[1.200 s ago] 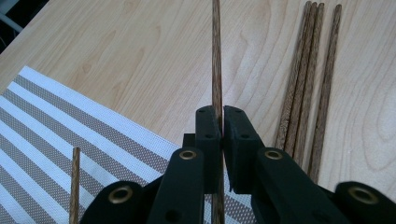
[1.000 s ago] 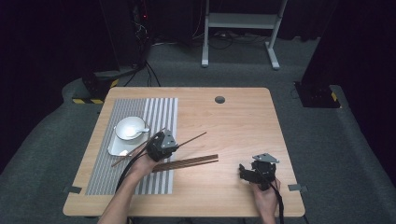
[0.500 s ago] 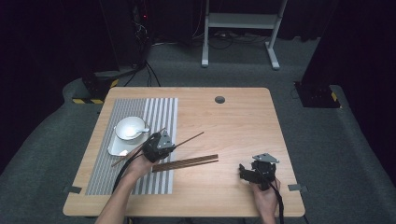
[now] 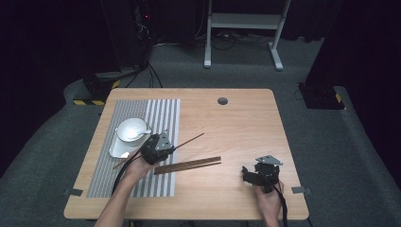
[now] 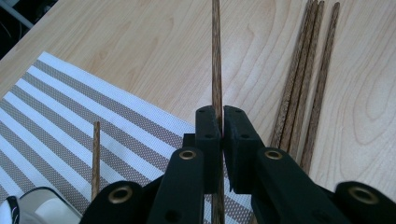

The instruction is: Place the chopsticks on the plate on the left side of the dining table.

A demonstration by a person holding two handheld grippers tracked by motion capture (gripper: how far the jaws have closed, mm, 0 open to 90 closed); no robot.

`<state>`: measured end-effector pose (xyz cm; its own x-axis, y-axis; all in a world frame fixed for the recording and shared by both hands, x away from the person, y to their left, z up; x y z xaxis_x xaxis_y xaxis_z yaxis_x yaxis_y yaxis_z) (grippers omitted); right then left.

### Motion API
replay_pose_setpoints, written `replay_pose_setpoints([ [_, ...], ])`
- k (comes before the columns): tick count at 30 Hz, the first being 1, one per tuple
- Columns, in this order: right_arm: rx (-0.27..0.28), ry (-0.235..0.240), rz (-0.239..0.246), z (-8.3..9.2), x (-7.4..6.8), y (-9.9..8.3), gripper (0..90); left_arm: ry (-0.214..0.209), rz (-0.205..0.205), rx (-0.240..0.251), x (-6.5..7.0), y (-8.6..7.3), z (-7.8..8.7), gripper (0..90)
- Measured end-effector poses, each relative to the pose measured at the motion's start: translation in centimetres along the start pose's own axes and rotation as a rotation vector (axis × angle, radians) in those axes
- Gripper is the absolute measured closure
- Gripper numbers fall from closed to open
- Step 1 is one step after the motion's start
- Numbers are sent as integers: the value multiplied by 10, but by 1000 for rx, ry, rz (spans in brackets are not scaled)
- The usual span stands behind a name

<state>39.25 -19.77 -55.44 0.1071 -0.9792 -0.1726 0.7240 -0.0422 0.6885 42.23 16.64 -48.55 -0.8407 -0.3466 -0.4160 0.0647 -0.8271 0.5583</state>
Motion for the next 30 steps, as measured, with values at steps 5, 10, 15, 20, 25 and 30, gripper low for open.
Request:
replay_pose_setpoints([
  [5, 0, 0, 0, 0, 0, 0, 147, 2, 14, 7, 0, -2, 2, 846],
  [10, 0, 0, 0, 0, 0, 0, 147, 8, 16, 0, 0, -5, 3, 847],
  [15, 0, 0, 0, 0, 0, 0, 147, 15, 28, -8, -1, -9, 7, 847],
  [20, 0, 0, 0, 0, 0, 0, 147, 20, 34, -19, -1, -13, 10, 846],
  [25, 0, 0, 0, 0, 0, 0, 147, 29, 36, -28, 0, -17, 12, 847],
  [30, 0, 0, -1, 0, 0, 0, 147, 42, 48, -28, 0, -22, 14, 847],
])
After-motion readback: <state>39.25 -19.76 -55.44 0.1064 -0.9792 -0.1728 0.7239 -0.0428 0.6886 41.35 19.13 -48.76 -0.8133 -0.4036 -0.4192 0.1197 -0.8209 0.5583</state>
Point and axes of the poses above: each handheld gripper's, and its own axes: z roughly backward along the jaws, y roughly out of its top, x roughly to its right, the point moved 4 cm from there along -z, roughly forward along the jaws, and after that the axes turned 15 degrees about -z, right-handed, at the moved point
